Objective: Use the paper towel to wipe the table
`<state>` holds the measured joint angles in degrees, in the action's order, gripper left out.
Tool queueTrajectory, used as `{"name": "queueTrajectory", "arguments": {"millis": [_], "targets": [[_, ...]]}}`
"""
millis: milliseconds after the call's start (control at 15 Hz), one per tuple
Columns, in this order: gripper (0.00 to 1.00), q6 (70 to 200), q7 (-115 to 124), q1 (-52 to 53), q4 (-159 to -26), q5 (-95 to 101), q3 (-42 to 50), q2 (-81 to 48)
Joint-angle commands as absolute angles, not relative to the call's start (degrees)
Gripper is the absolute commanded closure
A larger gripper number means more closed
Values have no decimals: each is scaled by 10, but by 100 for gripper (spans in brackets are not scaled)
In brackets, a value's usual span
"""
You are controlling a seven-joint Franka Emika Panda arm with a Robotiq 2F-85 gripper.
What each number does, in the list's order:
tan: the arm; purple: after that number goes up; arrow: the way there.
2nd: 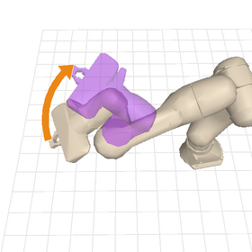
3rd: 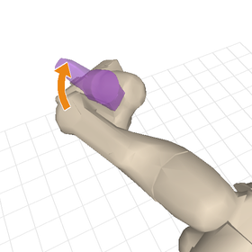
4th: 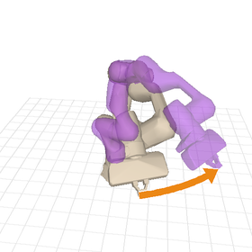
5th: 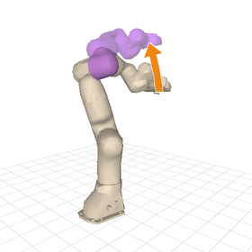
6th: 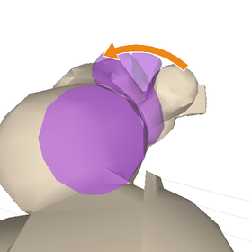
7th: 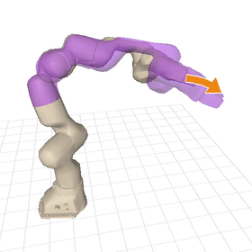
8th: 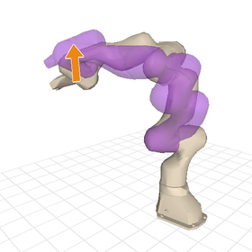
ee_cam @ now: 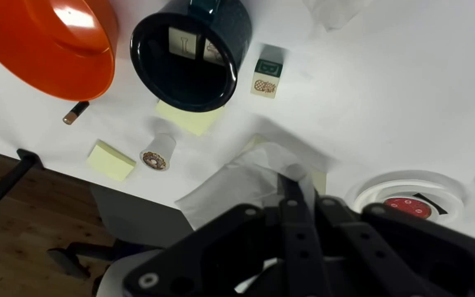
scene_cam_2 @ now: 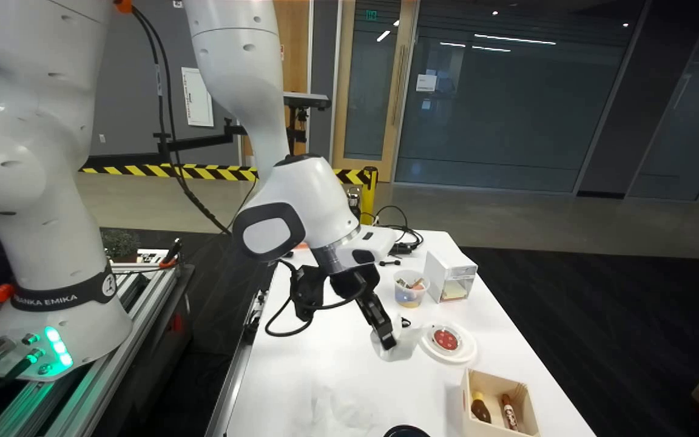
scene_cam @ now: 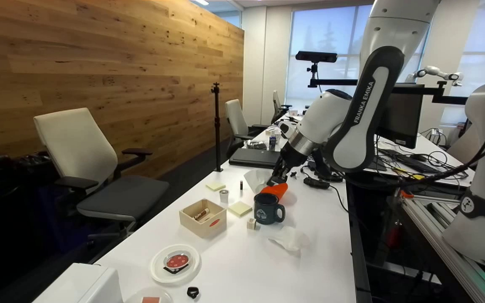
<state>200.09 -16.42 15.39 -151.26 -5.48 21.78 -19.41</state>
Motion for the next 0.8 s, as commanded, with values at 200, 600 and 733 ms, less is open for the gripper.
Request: {"name": "queueTrajectory", "arguments": {"millis": [200, 600, 733], "targets": [[100, 1936, -204, 155, -1465, -47, 240, -228], [100, 1842, -136, 127, -1462, -38, 229, -231], [100, 1819, -105, 108, -1458, -36, 220, -228]]}}
